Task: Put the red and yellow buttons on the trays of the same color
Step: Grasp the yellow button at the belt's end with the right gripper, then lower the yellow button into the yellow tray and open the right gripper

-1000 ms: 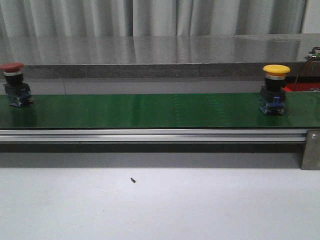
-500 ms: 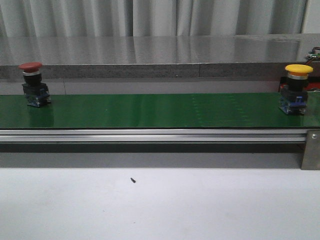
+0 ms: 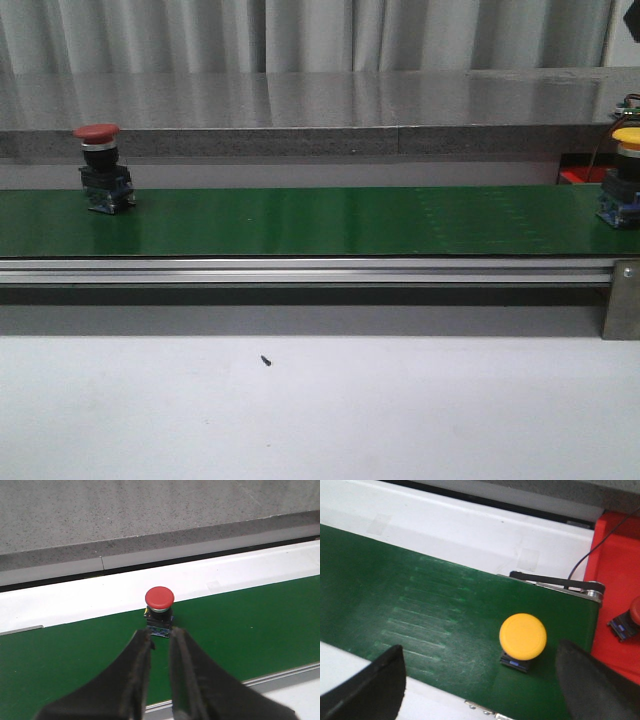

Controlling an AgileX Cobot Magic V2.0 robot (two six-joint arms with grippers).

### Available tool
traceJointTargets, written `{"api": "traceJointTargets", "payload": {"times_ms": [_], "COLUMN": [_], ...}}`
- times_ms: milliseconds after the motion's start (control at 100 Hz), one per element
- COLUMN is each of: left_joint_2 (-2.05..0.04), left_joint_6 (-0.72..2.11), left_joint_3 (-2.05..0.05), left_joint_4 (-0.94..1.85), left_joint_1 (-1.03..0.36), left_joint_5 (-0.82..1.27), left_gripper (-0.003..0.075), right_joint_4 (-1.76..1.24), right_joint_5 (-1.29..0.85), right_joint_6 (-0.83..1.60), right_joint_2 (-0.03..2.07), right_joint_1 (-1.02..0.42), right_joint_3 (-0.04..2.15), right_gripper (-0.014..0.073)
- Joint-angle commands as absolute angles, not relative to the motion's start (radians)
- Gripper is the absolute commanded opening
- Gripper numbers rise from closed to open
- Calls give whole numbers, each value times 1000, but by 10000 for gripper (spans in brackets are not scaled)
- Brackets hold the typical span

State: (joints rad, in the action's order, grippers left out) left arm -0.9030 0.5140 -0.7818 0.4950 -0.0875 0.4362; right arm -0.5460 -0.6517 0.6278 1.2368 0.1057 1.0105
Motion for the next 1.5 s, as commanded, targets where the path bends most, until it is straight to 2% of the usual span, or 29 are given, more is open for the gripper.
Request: {"api": "traceJointTargets", "payload": {"times_ms": [0,450,520,650,720,870,1090,1250,1490], "left_joint_2": [-896,-896,-896,-896,-896,-896,-896,-896,-896], "left_joint_6": [514,514,514,514,514,514,514,514,514], "left_joint_3": [-811,-811,-811,-811,-811,-811,-811,-811,-811], "left_joint_4": [522,531,533,546,548,548,548,549,553], "left_joint_1": [-97,-97,-97,-97,-97,-97,-97,-97,-97], "left_joint_5": [380,399,403,403,403,403,403,403,417], "left_gripper": [91,91,91,91,91,91,83,80,80], "right_joint_4": [-555,-542,-541,-530,-530,-530,-530,-530,-524], "right_joint_5": [-616,-634,-662,-708,-737,-795,-818,-788,-763], "right_joint_6": [634,634,627,602,600,598,589,579,578], "right_joint_2": [1305,1613,1636,1642,1637,1578,1465,1496,1636], "right_joint_1": [131,202,209,216,230,294,496,616,628], "right_joint_3": [1088,1197,1197,1197,1201,1207,1207,1205,1205], "right_gripper": [613,603,515,174,96,92,92,92,92]}}
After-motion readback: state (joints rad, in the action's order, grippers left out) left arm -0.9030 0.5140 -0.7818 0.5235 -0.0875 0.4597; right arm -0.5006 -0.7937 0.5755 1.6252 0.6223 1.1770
